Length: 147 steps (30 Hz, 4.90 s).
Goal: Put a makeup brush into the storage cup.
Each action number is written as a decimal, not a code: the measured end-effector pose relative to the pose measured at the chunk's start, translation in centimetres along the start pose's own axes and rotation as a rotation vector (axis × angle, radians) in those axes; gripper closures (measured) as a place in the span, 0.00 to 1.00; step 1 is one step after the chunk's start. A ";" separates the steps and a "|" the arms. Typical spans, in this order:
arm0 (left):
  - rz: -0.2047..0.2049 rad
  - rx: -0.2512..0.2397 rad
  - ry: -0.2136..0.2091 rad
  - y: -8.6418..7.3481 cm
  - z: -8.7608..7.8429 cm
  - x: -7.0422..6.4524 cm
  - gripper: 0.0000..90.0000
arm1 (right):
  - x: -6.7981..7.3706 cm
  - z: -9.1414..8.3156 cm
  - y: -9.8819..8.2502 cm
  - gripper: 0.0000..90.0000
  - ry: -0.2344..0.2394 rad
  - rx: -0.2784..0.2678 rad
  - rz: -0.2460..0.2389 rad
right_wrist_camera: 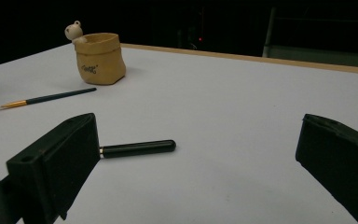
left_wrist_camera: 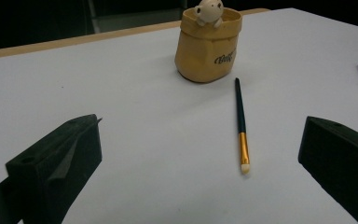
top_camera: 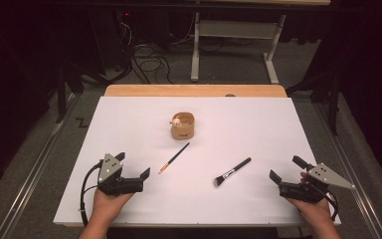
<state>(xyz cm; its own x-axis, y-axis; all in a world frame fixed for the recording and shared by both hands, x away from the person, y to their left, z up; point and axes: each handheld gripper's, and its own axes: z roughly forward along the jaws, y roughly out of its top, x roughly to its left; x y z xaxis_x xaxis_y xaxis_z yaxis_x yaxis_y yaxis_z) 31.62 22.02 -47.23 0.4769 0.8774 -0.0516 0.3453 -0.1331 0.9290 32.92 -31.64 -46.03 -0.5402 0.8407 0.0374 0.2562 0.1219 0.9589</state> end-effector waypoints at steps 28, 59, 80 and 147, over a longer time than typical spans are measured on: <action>-0.016 -0.013 0.007 0.0 -0.2 0.6 0.01 | 0.0 -0.1 0.0 0.00 -0.006 0.001 0.000; 0.010 0.260 0.030 -0.2 1.5 0.0 0.01 | 0.0 0.2 -0.3 0.00 0.005 0.045 -0.009; -0.087 0.396 0.053 0.6 1.0 0.9 0.02 | -0.1 0.4 -0.3 0.00 -0.005 0.063 -0.010; 0.049 0.910 -0.167 7.4 11.1 -3.2 0.35 | -0.2 0.4 -0.9 0.00 0.045 0.085 0.008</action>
<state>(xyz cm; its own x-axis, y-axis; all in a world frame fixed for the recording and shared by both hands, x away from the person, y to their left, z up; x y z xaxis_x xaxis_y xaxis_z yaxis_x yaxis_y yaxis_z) 41.60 13.07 -44.31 0.5937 0.7928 -0.1380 0.7896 -0.5408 0.2899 33.14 -31.67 -46.97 -0.5729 0.8175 0.0598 0.3267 0.1608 0.9314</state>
